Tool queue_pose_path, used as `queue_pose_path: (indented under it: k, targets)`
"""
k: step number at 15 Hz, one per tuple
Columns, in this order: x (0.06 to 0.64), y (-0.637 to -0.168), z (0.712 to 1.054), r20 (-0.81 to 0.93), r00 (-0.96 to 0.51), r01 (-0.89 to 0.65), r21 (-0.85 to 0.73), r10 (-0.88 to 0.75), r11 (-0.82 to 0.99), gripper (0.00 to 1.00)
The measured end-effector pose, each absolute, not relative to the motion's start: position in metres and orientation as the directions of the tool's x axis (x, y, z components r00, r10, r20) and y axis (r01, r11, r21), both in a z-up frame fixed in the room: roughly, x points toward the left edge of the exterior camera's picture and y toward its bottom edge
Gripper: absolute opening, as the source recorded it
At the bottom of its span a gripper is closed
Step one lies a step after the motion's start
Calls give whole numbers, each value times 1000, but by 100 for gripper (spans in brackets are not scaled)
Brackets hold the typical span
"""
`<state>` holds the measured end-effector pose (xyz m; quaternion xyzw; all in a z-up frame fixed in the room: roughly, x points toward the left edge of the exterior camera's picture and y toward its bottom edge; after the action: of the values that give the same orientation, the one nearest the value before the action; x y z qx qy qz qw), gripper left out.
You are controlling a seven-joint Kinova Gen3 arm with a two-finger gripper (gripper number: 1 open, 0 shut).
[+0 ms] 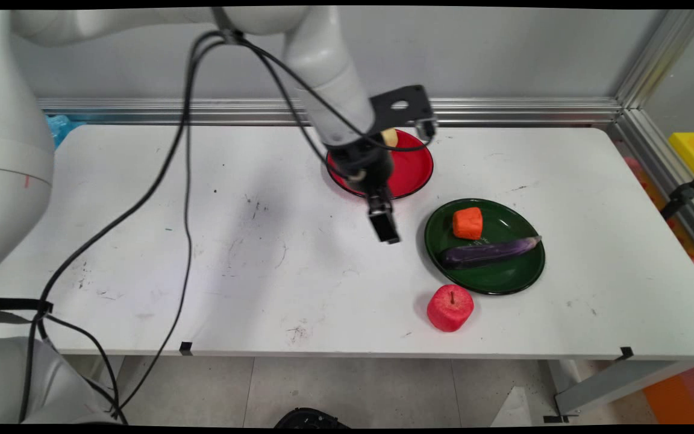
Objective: Pick up the eggplant from the green plate
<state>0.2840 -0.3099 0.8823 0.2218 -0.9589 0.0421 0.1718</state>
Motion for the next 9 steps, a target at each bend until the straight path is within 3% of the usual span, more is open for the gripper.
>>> queue_pose_path:
  k: [9]
  targets:
    - [213, -328, 834, 449, -787, -477, -8, -423, 879, 100]
